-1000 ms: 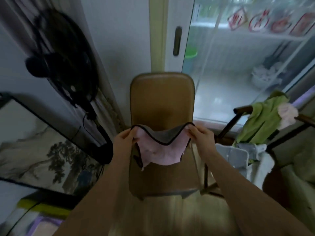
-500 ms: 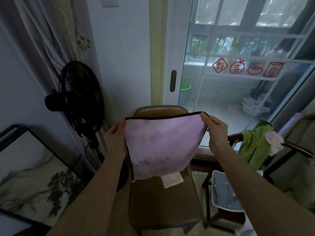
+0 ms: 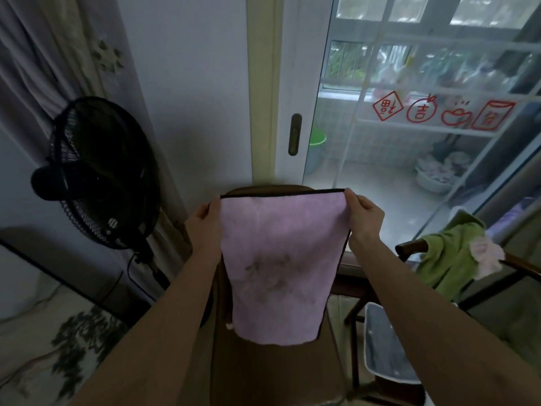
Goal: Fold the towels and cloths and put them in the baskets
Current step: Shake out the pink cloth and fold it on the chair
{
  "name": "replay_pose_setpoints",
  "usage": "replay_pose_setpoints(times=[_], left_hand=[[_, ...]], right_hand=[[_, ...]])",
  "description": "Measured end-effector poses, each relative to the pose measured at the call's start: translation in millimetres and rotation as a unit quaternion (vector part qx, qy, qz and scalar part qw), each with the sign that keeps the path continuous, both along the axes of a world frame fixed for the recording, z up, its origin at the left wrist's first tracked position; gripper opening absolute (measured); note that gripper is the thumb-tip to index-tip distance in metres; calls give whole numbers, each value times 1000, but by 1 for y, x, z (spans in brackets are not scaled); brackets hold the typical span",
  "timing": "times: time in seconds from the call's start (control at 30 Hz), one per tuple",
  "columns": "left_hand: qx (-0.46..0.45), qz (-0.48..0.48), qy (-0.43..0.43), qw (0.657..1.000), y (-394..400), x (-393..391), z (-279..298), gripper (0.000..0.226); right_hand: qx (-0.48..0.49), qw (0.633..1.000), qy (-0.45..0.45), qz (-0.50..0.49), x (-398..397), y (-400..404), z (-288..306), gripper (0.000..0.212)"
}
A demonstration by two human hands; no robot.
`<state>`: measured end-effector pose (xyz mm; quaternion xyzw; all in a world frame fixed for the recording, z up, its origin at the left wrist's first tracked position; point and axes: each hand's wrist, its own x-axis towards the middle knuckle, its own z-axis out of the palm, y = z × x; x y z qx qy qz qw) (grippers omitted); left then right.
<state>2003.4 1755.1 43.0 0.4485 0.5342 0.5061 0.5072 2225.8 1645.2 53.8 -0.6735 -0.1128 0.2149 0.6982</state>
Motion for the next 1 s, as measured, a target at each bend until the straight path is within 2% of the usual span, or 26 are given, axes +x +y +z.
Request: replay_pose_setpoints(times=[0.23,0.4,0.5,0.67,0.83,1.0], left_hand=[[8,20,-33,999,5,-8,15,21],[-9,21,-21,1000,-23,-29,3,22],[-14,19,30,999,-47,-42,-16,24],[-55,-1,102,993,-91,-66,-76,27],[-134,-50,174,974,-140,-99,-156,33],[-177,-104,265,942,-175,-130,-224,36]], right_hand=[[24,1000,0,9,-5,2,28,16],[-8,999,-21,25,-22,-27,21,11],[-51,997,-37,36,-35,-54,-3,12],[-117,992,5,46,-64,-109,-69,14],[-195,980,10,45,-96,-166,-147,13],[-246,966,55,49,-116,-199,-205,12]])
